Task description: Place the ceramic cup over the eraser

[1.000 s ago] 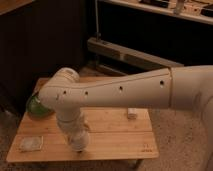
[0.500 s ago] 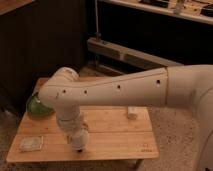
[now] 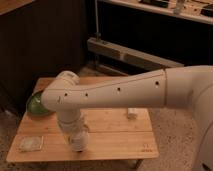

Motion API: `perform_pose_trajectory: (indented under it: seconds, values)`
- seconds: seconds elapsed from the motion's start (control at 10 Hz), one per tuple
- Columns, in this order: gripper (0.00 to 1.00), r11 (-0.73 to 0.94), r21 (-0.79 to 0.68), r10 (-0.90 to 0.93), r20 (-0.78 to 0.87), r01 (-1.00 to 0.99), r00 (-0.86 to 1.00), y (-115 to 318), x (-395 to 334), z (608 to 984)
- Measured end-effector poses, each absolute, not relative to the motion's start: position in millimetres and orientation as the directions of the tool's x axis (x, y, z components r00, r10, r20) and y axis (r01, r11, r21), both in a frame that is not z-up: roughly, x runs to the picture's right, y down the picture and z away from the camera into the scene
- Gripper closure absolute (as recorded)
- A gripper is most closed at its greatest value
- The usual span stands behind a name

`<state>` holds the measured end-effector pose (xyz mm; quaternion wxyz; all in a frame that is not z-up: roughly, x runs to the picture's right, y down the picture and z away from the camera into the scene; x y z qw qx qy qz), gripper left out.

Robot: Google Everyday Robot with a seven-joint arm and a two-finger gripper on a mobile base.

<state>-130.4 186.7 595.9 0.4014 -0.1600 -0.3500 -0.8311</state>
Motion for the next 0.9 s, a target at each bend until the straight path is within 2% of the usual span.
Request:
perform_pose_trajectory:
  seconds: [0.1,0.2,0.9]
  values:
    - [0.31,-0.432,0.453,-0.556,0.546,0.780,-0.626,187,-131,597]
    - [0.25,-0.433,0.452,-0.555,0.548,0.780,-0.626,190,-130,600]
    - [0.23,-0.445,0.455,-0.549,0.542,0.771,-0.636,189,-137,611]
